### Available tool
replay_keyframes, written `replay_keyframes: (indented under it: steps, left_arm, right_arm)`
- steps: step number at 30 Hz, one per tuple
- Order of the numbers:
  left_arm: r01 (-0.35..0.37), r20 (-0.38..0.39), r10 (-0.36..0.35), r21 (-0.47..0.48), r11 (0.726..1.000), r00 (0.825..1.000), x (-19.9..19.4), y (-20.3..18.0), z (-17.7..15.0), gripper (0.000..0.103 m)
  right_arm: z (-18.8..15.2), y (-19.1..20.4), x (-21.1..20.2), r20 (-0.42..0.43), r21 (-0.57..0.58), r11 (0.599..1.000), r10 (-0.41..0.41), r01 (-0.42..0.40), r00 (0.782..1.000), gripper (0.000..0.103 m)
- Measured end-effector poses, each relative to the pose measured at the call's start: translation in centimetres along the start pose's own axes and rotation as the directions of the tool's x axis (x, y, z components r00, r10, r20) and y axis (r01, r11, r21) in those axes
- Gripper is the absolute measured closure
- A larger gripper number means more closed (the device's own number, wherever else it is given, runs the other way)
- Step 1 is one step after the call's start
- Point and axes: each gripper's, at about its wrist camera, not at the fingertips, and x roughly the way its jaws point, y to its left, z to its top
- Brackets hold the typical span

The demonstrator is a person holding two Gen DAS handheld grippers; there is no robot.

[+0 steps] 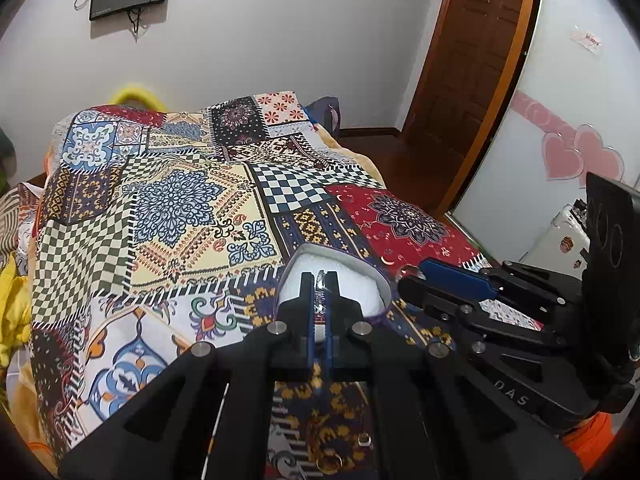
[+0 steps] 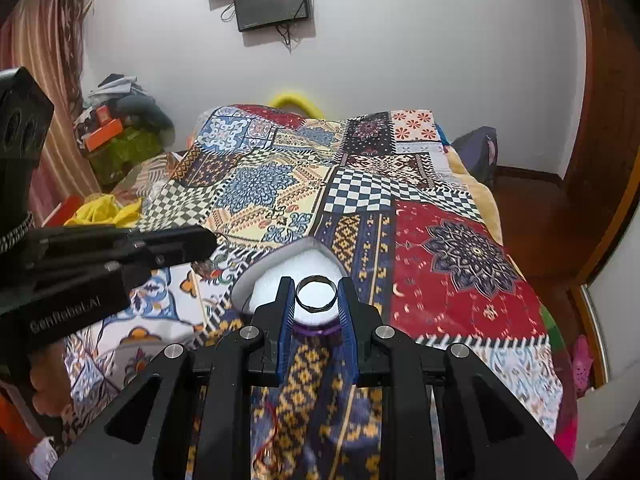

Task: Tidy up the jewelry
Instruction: 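Lower both held pieces into the heart tin and open both grippers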

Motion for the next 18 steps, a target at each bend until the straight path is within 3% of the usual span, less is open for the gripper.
replay_keyframes:
  steps: [18]
  left_arm:
    - [0.042,-0.125,-0.043,-0.012,0.999,0.991,6.0,1.2,0.7,0.1]
  right_arm:
    - [0.4,-1.3,4.8,-0.117,0.0,0.999,0.047,-0.047,0.992,0.083]
